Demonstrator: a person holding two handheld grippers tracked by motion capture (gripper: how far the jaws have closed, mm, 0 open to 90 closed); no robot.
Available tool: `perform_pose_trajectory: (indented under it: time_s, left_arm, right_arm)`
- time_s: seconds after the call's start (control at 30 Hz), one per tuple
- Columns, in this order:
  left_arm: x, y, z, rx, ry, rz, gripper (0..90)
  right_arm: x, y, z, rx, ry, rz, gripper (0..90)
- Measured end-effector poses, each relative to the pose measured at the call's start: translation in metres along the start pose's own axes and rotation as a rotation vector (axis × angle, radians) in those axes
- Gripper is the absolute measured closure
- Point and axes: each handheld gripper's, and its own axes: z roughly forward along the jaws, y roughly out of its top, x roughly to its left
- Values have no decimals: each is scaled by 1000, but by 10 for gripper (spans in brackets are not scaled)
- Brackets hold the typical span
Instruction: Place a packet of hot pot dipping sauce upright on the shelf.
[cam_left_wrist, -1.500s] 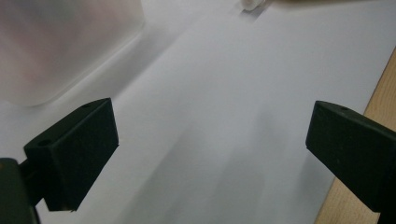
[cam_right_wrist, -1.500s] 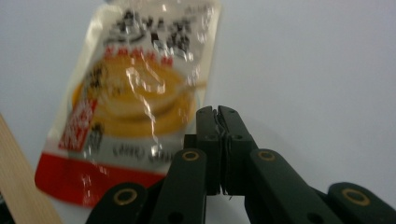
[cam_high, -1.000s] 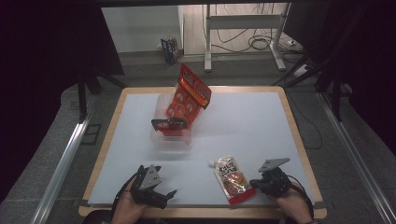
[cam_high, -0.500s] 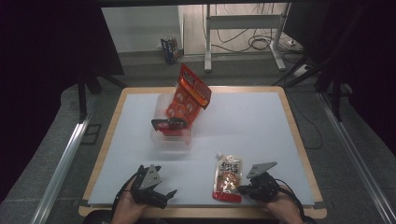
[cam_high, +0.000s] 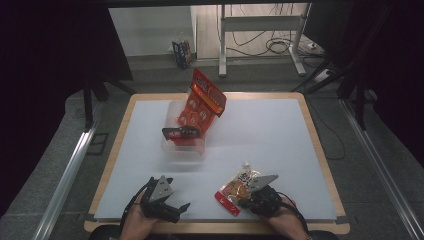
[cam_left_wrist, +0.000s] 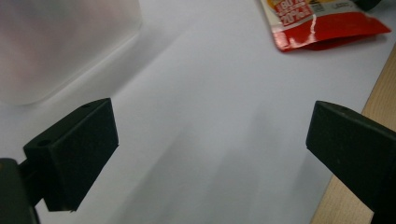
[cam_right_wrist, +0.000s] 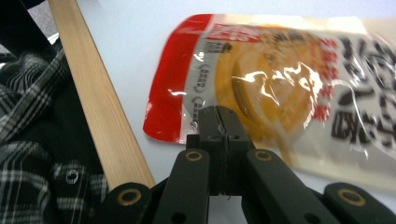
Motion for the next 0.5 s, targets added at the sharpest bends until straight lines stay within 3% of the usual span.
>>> perform_pose_trajectory:
  time_s: [0.33, 0.5]
  left_arm:
    - [-1, 4, 2, 0, -12, -7, 23]
    - [-1, 4, 2, 5, -20, -3, 25]
  right_arm:
    - [14, 24, 24, -19, -38, -33, 889]
    - [16, 26, 24, -16, -47, -48, 885]
